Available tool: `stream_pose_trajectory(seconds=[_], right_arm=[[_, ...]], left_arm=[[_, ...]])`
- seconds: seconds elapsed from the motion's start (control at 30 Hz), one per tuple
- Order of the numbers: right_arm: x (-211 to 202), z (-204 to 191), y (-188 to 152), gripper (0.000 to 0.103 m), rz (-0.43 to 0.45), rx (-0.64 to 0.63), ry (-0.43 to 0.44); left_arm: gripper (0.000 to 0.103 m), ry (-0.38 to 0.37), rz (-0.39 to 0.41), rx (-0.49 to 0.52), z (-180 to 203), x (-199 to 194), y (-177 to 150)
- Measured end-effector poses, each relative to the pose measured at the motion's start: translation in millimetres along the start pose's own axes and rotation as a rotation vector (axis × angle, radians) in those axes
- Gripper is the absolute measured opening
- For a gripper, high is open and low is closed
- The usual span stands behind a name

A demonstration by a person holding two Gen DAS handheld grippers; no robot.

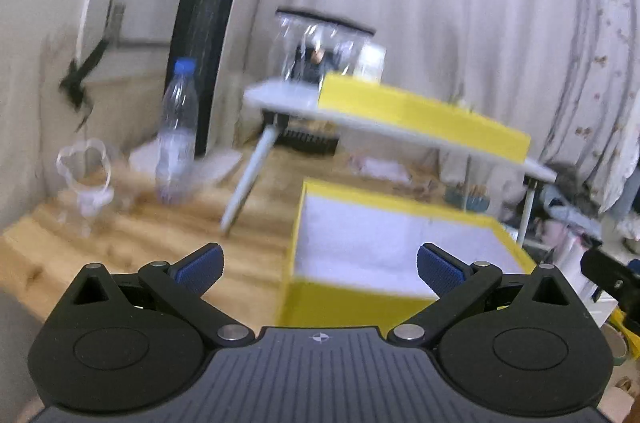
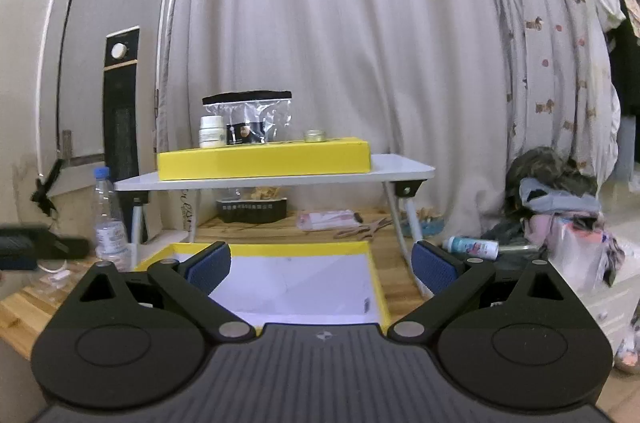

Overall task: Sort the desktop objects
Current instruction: 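Pull both grippers back to face the open yellow box under the tray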

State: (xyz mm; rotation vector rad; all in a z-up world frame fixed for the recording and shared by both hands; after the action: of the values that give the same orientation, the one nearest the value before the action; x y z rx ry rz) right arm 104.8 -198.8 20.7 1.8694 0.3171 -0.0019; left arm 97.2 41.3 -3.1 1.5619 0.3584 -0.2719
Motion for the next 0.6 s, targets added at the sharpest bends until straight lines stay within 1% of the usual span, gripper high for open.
stream_pose_trajectory(seconds=[0.1,0.17,0.27,0.37,0.47,0.6], right_arm=[[-13.9,-4.5,-6.9,0.103,-0.014,0.009,0.007],[-16.5,-3.2,-11.6,0.103,-0.024,0.005,0.004],[-17.0,-1.4,-19.3,0.103,-0.043,-0.008,-0.008],[-12.9,-0.2,-28.8,0.103,-0.077,-0.031,-0.026],[-9.2,3.5,-31.2,0.103,-0.087,-0.028,-0.030],[-4.4,8.5,-34.4,0.103,-0.100,-0.023,-0.037]], left_arm=[[0.103,0.004,-0.014,0.061,18.0,-3.9,-8.9],[0.103,-0.017,-0.014,0.097,28.4,-5.0,-12.5],[0.103,-0.055,-0.034,0.101,40.3,-1.7,-16.1],[0.103,-0.037,-0.060,0.127,48.9,3.2,-18.6],[0.103,-0.034,-0.081,0.128,53.3,7.4,-19.3],[0.103,-0.027,-0.084,0.135,56.5,9.3,-16.9]])
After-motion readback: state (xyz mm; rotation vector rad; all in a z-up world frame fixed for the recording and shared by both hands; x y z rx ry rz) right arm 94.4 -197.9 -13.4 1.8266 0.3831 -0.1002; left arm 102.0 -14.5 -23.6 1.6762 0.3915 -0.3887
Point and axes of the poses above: each gripper's, at about its wrist camera, not at the fingertips, and x roughly the way its jaws point, z to its right, y to its top, the point moved 8 cm from there along x, roughly the way its jaws point, and after that the axes turned 15 degrees about x, right-handed, at the moved point
